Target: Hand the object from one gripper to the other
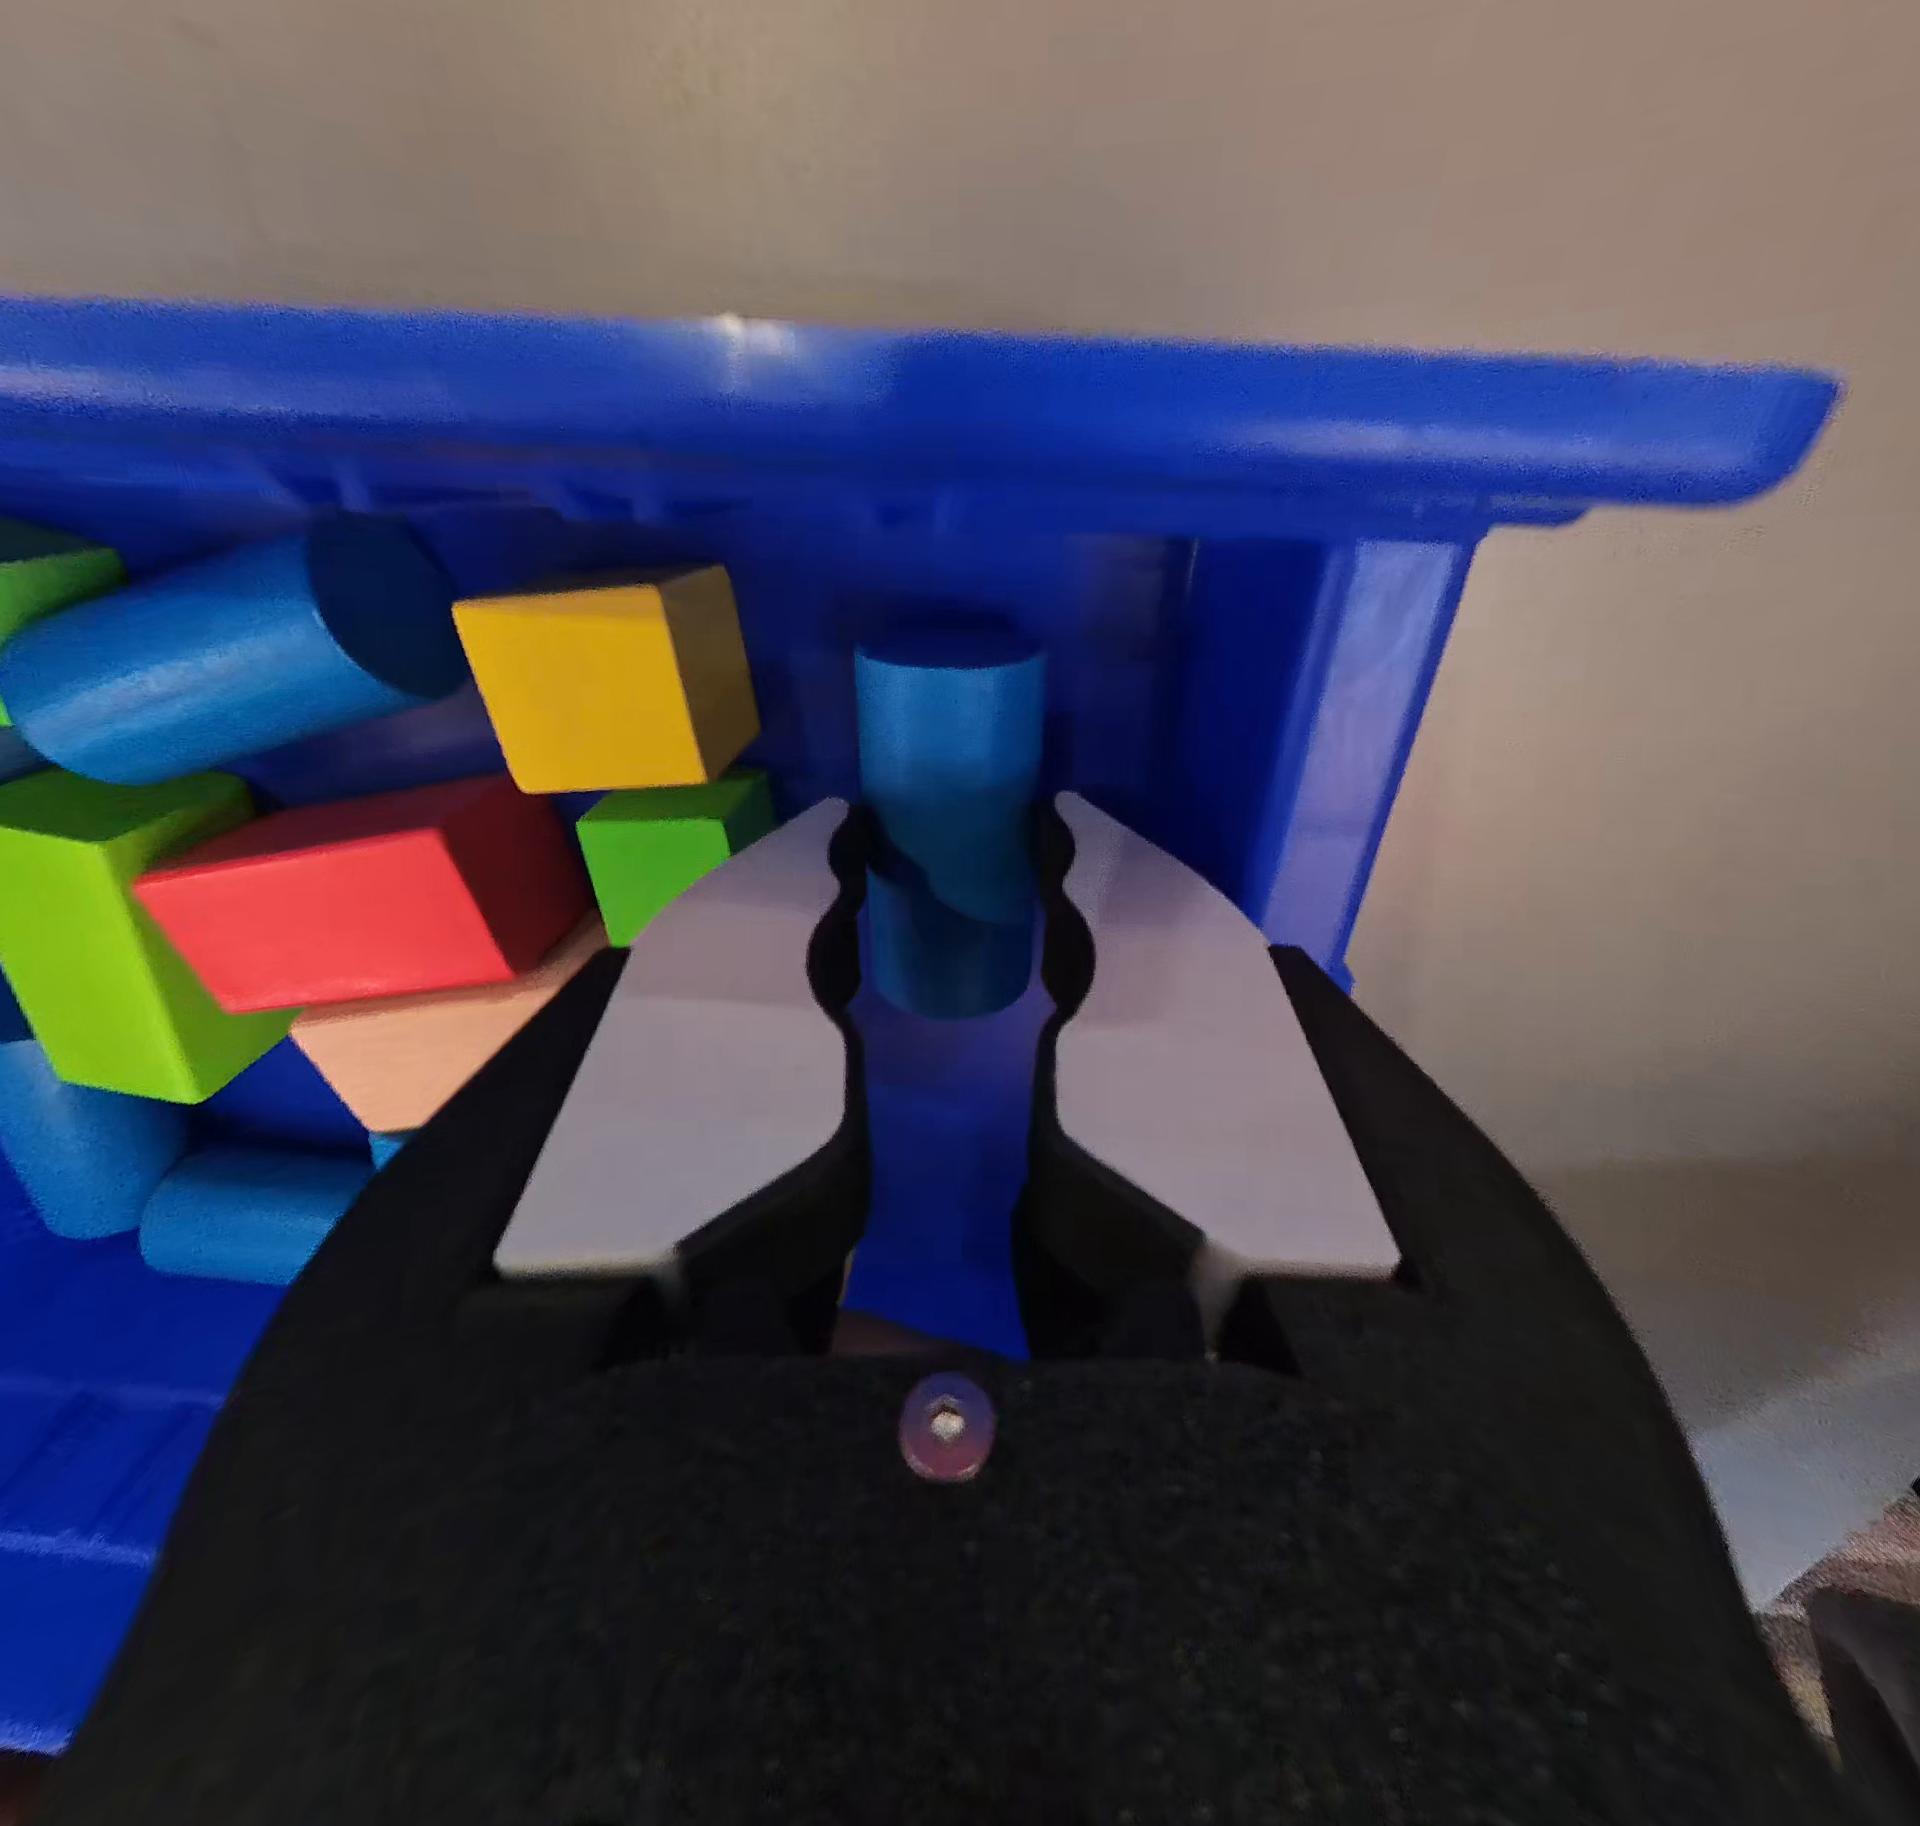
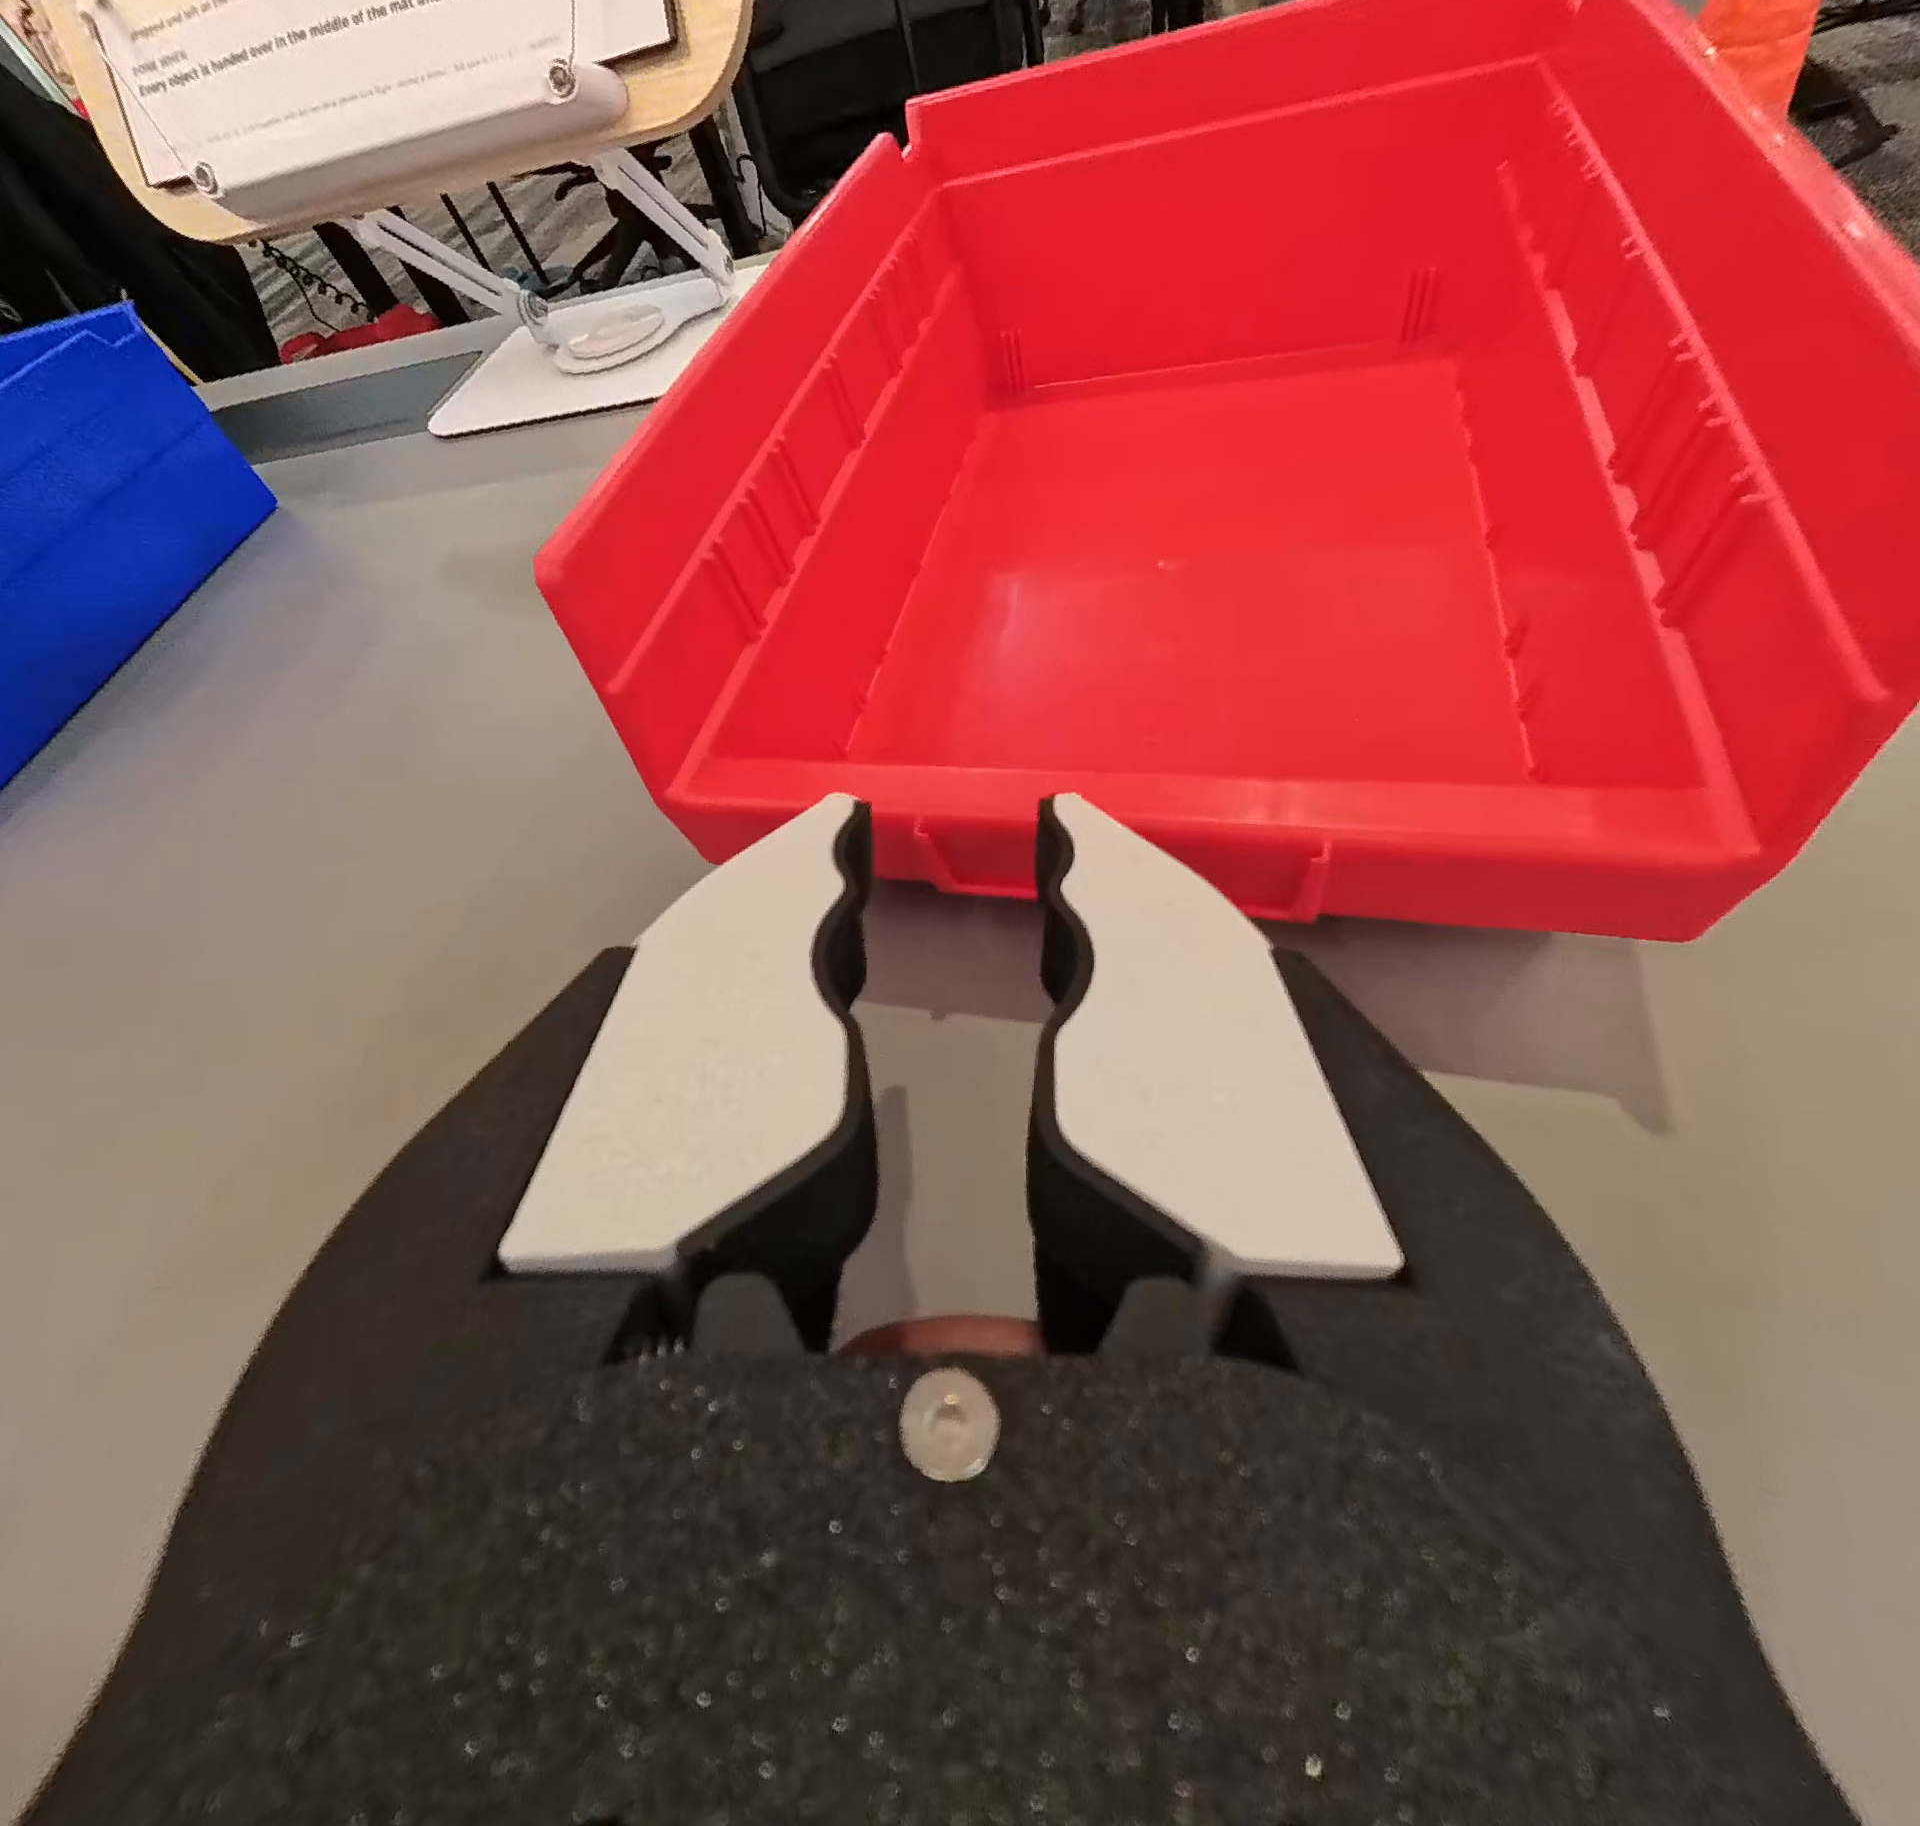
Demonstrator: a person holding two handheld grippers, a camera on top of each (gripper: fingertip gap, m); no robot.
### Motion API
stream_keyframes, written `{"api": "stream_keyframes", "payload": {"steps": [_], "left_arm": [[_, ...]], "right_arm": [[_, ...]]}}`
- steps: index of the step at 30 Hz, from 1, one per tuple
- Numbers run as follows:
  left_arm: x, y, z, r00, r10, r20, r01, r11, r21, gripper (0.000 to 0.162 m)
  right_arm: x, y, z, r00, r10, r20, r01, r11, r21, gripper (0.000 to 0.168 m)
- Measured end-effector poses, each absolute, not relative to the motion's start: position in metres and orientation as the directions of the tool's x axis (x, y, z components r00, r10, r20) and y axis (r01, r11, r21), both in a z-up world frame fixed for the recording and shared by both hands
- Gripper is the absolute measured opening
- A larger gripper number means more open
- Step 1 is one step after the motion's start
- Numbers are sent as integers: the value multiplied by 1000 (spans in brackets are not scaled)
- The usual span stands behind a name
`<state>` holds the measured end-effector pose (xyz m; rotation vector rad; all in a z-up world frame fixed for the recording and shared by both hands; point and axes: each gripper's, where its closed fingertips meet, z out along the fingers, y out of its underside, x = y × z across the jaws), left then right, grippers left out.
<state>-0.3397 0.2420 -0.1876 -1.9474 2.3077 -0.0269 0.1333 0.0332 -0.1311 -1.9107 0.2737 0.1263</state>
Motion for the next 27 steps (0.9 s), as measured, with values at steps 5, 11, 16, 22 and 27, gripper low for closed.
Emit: {"api": "stream_keyframes", "payload": {"steps": [5,11,16,22,27], "left_arm": [[-342,240,-161,-97,-984,-147,-965,129,-228,31],[-346,244,-92,86,-937,-339,-815,129,-565,31],[-314,221,-37,132,-919,-373,-573,236,-785,31],[-219,185,14,18,-862,-507,-326,474,-818,30],[-146,146,30,-85,-832,-548,-214,552,-806,30]], "right_arm": [[134,32,-129,965,-126,-231,-260,-317,-912,30],[119,31,-102,969,-53,-240,-245,-266,-932,30],[40,41,-46,820,307,-483,-373,-353,-858,39],[-69,73,8,260,542,-799,-407,-689,-600,65],[-122,100,26,-76,505,-860,-302,-834,-463,87]]}}
